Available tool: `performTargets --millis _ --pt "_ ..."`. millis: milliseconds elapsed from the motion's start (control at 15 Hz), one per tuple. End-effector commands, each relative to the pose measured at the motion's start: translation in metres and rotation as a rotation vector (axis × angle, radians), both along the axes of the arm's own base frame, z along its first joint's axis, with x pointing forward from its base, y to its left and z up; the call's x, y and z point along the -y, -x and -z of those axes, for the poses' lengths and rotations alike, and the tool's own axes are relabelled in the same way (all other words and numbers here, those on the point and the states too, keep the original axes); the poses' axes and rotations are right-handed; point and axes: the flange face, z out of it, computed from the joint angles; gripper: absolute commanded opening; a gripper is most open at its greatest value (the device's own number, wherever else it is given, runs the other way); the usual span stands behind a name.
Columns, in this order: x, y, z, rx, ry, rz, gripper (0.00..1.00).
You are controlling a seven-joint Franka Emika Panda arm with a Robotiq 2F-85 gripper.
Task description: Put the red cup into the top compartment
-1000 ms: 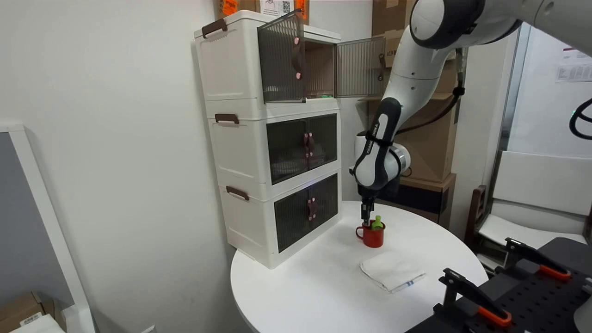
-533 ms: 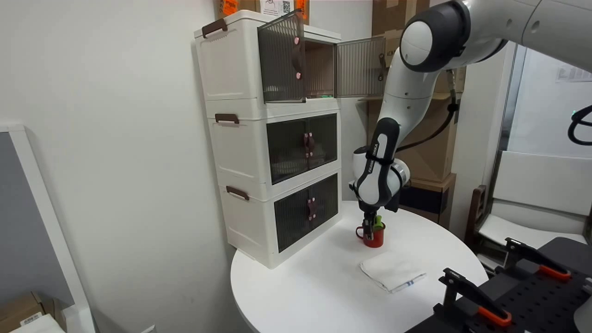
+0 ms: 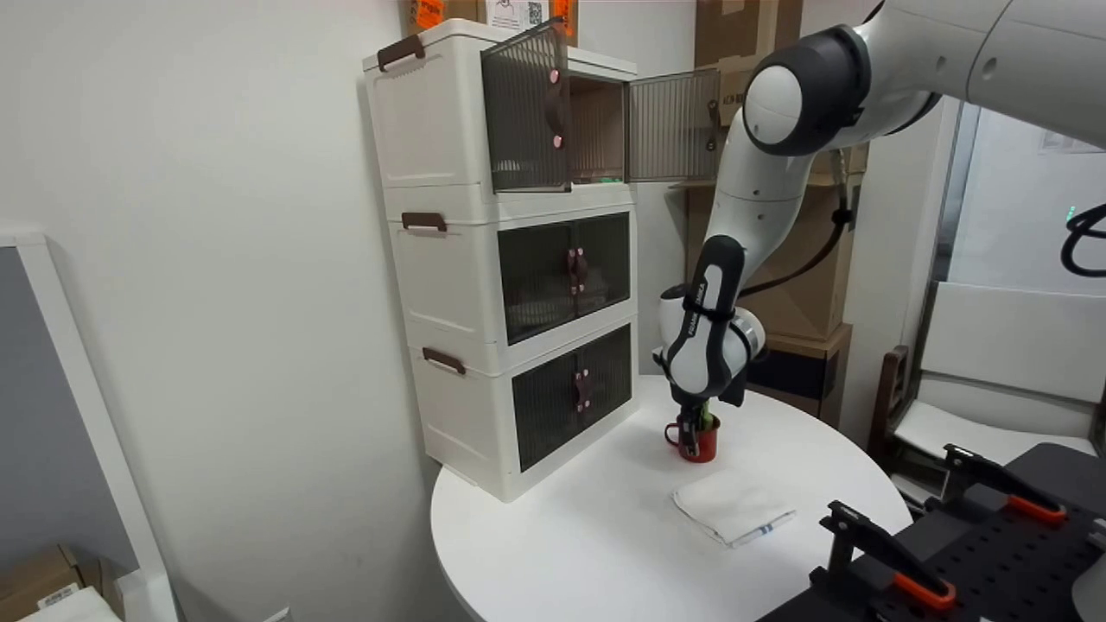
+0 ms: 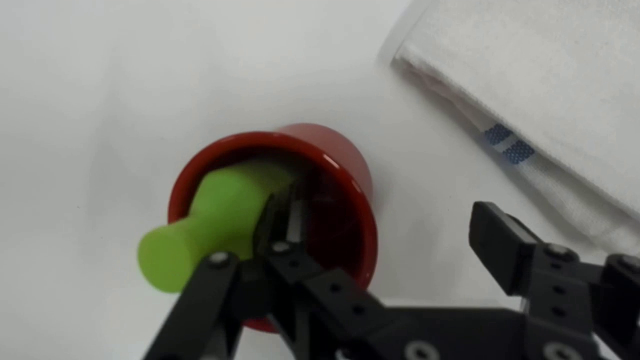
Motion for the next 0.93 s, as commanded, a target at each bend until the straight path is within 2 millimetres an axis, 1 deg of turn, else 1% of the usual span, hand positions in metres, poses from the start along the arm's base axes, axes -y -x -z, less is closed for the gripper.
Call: performTargets --millis 0,67,200,400,467,600,667,733,800,867 --pt "-0.001 -0.005 0.007 0.013 0.004 0.002 0.51" --pt "-0.001 -0.005 0.008 0.012 0.0 0.001 0.42" --pt "-0.001 -0.005 0.009 0.009 -0.004 0.002 0.28" --pt "-0.003 -0.005 0.004 0.007 -0.016 -0.013 0.04" --pt "-0.005 -0.004 -0.004 -0.002 -0.037 -0.036 0.01" --pt "-0.014 -0.002 -0.015 0.003 -0.062 -0.061 0.0" --pt "-0.019 0.0 -0.028 -0.011 -0.094 -0.098 0.01" --pt "-0.026 0.004 -0.045 -0.018 -0.129 -0.152 0.02" --pt "-0.031 0.006 -0.057 -0.021 -0.152 -0.187 0.02" --pt "-0.036 0.01 -0.076 -0.016 -0.173 -0.228 0.02"
